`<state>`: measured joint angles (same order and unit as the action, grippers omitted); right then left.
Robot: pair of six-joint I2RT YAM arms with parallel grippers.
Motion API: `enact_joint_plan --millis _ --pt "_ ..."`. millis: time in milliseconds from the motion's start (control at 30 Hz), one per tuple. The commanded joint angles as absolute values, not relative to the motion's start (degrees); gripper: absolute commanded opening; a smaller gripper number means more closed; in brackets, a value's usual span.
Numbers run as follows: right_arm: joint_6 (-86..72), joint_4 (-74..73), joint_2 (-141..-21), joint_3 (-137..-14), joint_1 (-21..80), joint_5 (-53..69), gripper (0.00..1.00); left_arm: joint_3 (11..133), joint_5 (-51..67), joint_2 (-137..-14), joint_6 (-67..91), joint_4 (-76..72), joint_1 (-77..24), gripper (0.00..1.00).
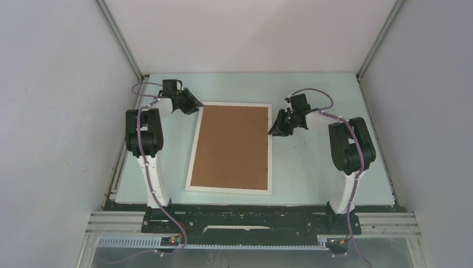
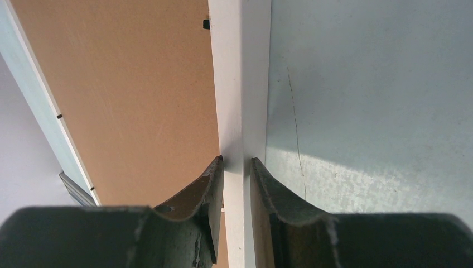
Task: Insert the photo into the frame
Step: Install the photo frame at the center of the board.
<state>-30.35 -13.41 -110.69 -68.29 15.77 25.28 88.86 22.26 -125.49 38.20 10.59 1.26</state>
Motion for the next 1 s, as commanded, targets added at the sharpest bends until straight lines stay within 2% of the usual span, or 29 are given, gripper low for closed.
enact_joint_plan --millis 0,233,500,967 --pt "-31.29 -10.55 -110.79 -68.40 16.87 28.77 0.31 86.14 25.69 -123.18 41.37 6.78 3.75 0.35" --pt "-31.23 -10.46 -110.82 -68.45 16.91 28.79 0.31 86.08 21.46 -123.06 36.33 11.90 2.92 0.32" --pt "-31.16 -10.39 -110.83 -68.38 16.96 28.96 0.31 92.23 17.30 -124.95 32.01 18.86 0.47 0.31" --pt "-31.15 -10.28 -110.87 -68.42 16.95 29.14 0.31 93.01 15.95 -124.77 29.43 20.94 -2.08 0.29"
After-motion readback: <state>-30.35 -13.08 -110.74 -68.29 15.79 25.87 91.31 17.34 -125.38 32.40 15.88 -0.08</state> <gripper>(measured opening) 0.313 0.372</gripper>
